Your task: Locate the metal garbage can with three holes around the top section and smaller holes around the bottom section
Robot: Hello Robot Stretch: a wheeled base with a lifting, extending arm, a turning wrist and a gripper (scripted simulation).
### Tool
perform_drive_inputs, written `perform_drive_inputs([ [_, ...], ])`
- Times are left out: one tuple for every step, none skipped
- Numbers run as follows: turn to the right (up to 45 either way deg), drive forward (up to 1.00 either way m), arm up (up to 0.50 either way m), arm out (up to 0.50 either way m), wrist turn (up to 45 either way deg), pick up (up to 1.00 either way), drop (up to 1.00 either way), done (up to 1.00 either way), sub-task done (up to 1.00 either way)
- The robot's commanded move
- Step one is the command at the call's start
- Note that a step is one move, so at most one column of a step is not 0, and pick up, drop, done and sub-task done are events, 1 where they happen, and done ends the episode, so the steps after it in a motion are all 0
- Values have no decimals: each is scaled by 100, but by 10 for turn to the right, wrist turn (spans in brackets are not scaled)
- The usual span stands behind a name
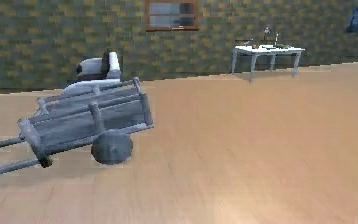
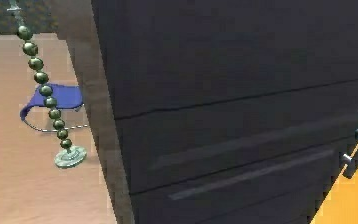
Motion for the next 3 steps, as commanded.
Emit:
perform_drive_inputs([
  [0,65,0,0,0,0,0,0,0],
  [450,0,0,0,0,0,0,0,0],
  [0,100,0,0,0,0,0,0,0],
])
